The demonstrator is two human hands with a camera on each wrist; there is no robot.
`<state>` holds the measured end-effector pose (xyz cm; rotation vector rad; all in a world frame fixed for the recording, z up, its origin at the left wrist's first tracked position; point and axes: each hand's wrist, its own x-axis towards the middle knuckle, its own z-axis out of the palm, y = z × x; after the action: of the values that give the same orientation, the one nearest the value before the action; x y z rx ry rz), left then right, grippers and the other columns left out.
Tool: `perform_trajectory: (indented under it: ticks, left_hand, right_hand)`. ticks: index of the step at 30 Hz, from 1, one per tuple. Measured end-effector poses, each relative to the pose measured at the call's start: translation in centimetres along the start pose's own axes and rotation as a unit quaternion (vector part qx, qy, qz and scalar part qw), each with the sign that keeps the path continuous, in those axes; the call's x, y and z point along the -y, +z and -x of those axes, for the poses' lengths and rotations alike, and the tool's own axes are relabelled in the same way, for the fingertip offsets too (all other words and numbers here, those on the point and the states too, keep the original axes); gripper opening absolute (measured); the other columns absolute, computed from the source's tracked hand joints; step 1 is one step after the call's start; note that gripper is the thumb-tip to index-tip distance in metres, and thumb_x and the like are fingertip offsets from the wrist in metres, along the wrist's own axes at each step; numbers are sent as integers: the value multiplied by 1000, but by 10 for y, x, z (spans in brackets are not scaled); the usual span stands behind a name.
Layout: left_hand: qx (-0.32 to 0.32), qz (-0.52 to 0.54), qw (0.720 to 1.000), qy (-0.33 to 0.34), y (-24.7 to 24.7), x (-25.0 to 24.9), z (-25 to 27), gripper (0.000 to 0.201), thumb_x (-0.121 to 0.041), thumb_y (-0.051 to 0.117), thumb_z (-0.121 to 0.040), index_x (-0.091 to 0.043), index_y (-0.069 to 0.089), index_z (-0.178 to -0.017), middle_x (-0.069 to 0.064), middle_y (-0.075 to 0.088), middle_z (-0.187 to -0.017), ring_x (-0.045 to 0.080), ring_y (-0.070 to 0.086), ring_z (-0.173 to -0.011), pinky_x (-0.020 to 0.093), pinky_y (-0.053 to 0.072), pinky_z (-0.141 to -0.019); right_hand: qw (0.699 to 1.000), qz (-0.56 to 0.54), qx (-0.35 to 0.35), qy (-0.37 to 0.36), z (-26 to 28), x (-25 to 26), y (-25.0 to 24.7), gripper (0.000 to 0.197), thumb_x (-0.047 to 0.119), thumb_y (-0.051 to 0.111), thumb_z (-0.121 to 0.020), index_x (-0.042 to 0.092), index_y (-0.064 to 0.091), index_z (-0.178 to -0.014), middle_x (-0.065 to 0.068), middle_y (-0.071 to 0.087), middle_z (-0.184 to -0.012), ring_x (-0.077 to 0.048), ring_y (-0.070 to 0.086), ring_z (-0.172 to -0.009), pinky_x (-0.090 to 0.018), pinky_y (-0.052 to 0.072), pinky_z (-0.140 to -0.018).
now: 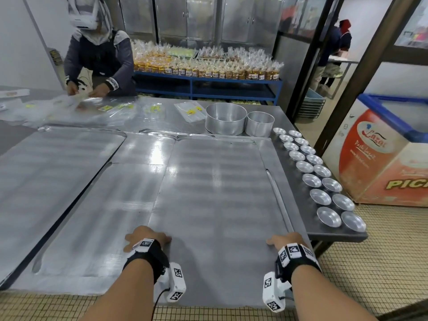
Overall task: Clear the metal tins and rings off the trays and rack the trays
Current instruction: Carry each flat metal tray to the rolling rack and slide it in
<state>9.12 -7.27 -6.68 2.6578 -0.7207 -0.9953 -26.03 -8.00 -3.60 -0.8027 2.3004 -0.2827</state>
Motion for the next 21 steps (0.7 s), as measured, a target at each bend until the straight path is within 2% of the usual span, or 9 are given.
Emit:
perform_trajectory:
  ticks: [2, 3, 5, 8, 12, 15, 16, 18, 21]
  left_hand:
    - [10, 25, 1000, -11, -7, 5, -12, 99, -45, 94, -47, -6, 48, -124, 20, 54, -125, 39, 58, -109, 48, 51, -93]
    - [20, 26, 999, -8, -10, 8, -17, 103, -46, 94, -43, -6, 47, -125, 20, 57, -123, 40, 61, -106, 48, 52, -90]
    - [42, 8, 999, 5, -14, 13, -29, 88, -50, 91, -46, -7, 57, -116, 18, 64, -112, 38, 64, -97, 43, 54, -82]
    - [63, -47, 996, 36, -19, 19, -37, 64, -58, 80, -63, -12, 66, -104, 8, 63, -92, 30, 64, -89, 34, 49, -70]
    - [70, -55, 995, 49, -30, 21, -34, 59, -50, 84, -64, -8, 63, -100, 7, 64, -83, 29, 66, -83, 33, 51, -71]
    - [64, -42, 995, 68, -45, 21, -31, 59, -43, 86, -67, -8, 65, -109, 11, 69, -96, 33, 67, -94, 35, 53, -79]
    - [63, -40, 994, 84, -51, 20, -31, 53, -41, 85, -70, -8, 67, -107, 12, 70, -104, 33, 67, -97, 35, 52, -77]
    - [58, -33, 993, 99, -63, 20, -36, 44, -37, 84, -74, -7, 69, -102, 13, 70, -108, 32, 67, -98, 32, 47, -71]
    - [45, -8, 992, 120, -76, 23, -41, 51, -28, 81, -80, 0, 66, -120, 17, 66, -122, 31, 64, -113, 27, 42, -75]
  right_hand:
    - [1000, -10, 11, 5, 5, 1, 0, 45, 29, 83, -53, 8, 66, -88, -10, 71, -92, -30, 67, -85, -37, 56, -86]
    - [1000, -14, 16, 9, 7, 1, 1, 46, 28, 85, -53, 7, 65, -89, -11, 70, -93, -30, 67, -86, -37, 56, -86]
    - [999, -16, 27, 7, 11, 0, 3, 45, 30, 88, -52, 9, 61, -81, -11, 68, -92, -31, 67, -88, -37, 56, -87]
    - [999, -20, 31, 4, 20, -5, 6, 46, 35, 89, -47, 11, 56, -69, -10, 68, -86, -30, 68, -82, -37, 57, -84]
    - [999, -27, 24, 6, 40, -6, 5, 36, 25, 85, -58, 8, 55, -67, -5, 59, -67, -27, 63, -70, -34, 56, -82]
    - [999, -41, 11, 5, 56, -5, 5, 40, 24, 86, -63, 5, 54, -79, -6, 58, -71, -24, 58, -66, -31, 52, -81]
    - [999, -41, 9, -2, 61, -4, 5, 41, 23, 85, -65, 6, 53, -83, -8, 59, -78, -25, 58, -71, -30, 50, -80]
    - [999, -41, 2, -14, 76, 0, 5, 39, 23, 84, -68, 7, 56, -90, -12, 58, -89, -26, 55, -78, -29, 46, -80]
    - [1000, -24, 5, -15, 99, 8, 7, 48, 23, 81, -70, 5, 62, -110, -14, 60, -98, -28, 56, -84, -30, 47, -84]
